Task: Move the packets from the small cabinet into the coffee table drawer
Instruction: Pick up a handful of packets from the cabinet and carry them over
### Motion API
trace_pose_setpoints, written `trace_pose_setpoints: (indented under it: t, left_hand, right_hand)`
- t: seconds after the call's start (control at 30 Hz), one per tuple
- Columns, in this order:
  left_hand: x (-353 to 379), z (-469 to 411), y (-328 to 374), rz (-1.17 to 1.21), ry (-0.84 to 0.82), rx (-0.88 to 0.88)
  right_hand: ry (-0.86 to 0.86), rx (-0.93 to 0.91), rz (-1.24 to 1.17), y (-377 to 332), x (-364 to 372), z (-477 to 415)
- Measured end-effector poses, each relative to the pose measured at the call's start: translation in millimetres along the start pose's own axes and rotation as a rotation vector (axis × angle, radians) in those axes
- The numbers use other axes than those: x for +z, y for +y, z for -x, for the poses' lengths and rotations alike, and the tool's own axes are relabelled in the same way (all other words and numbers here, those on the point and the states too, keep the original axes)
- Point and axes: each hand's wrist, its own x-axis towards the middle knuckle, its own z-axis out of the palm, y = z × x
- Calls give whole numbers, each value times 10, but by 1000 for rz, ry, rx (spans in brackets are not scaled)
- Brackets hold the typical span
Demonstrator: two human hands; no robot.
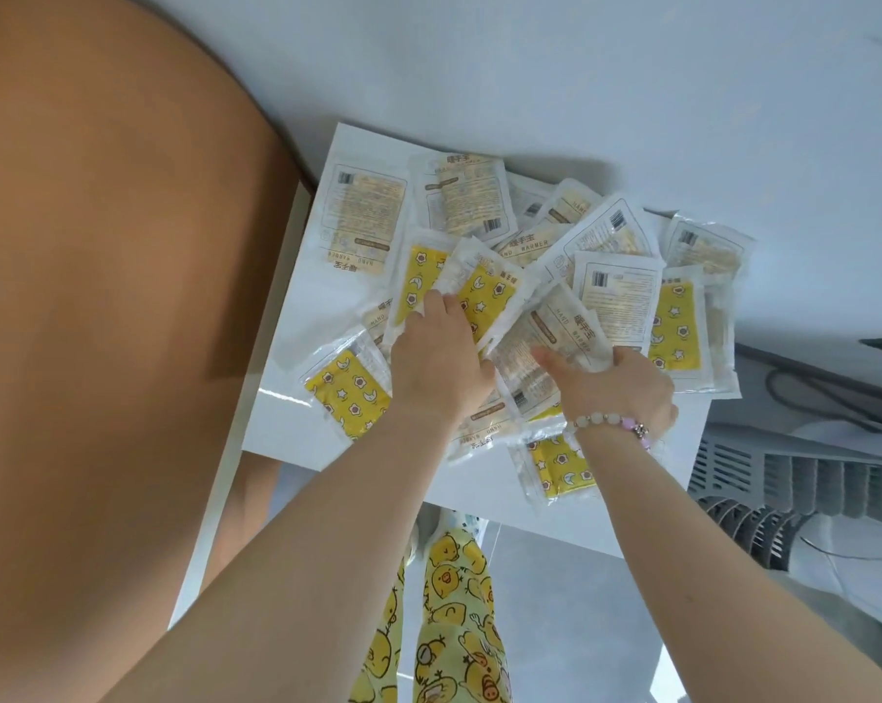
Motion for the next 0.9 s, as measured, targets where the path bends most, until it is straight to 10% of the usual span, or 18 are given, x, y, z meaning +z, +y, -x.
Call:
trace_pose_setpoints:
  t: [0.23,0.9]
  left_hand:
    - [-64,-86,135,166,-14,-184]
    - [-271,-82,-169,289,-193,-21]
  right_hand:
    - [-66,-75,-327,82,-151,-138]
    - [-227,216,-757,270,-432,-152]
